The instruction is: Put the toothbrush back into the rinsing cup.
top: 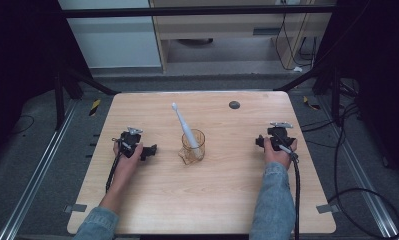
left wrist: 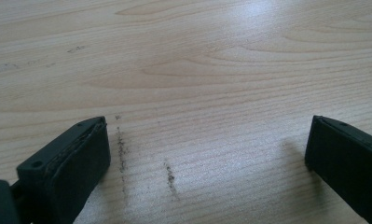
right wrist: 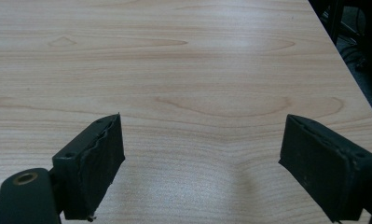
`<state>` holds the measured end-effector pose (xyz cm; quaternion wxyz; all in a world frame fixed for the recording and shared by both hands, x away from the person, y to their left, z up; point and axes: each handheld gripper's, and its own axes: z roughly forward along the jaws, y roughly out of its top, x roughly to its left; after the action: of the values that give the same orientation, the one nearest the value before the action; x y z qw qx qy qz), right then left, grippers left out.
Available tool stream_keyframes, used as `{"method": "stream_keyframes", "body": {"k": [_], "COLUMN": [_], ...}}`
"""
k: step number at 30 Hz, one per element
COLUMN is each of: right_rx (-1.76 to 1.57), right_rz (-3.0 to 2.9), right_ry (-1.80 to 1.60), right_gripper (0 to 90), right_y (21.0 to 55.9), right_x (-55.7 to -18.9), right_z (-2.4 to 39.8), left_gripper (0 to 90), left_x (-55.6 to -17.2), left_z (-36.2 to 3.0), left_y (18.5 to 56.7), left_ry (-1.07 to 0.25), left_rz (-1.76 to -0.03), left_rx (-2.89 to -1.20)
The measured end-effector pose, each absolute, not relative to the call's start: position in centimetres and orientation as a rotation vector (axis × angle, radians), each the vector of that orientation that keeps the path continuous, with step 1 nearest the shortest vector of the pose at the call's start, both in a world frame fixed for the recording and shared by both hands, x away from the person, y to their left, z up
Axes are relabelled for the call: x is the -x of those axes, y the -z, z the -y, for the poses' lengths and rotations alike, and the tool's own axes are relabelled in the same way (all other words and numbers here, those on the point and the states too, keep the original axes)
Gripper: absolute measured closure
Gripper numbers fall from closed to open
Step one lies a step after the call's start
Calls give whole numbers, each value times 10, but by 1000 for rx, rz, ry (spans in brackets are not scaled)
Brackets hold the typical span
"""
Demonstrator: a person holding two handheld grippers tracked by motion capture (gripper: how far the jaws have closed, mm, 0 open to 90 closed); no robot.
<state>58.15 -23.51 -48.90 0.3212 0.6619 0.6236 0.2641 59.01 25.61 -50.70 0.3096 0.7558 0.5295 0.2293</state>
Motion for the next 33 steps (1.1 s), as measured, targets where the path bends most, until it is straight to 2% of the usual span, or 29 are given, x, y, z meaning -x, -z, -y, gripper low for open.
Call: {"method": "stream_keyframes", "body": {"k": [10,23,33], "right_rx": [-1770,-1802,-1797], "right_rz": [-1622,-1615,-1656], "right_ry": [-698,-728,-744], "right_gripper": [127,119,61], "right_y": [508,510,510], "right_x": [-583,-583,-583], "right_z": [236,242,240], "left_gripper": [0,0,0], "left_x": [-590,-590,-590], "left_z": [-257,-257,-257], "left_y": [507,507,507], "left_ry": [-603,-603,-603], "left_rz": [-1393,-1393,-1392], "left_rx": [-1998,-1998,-1998]}}
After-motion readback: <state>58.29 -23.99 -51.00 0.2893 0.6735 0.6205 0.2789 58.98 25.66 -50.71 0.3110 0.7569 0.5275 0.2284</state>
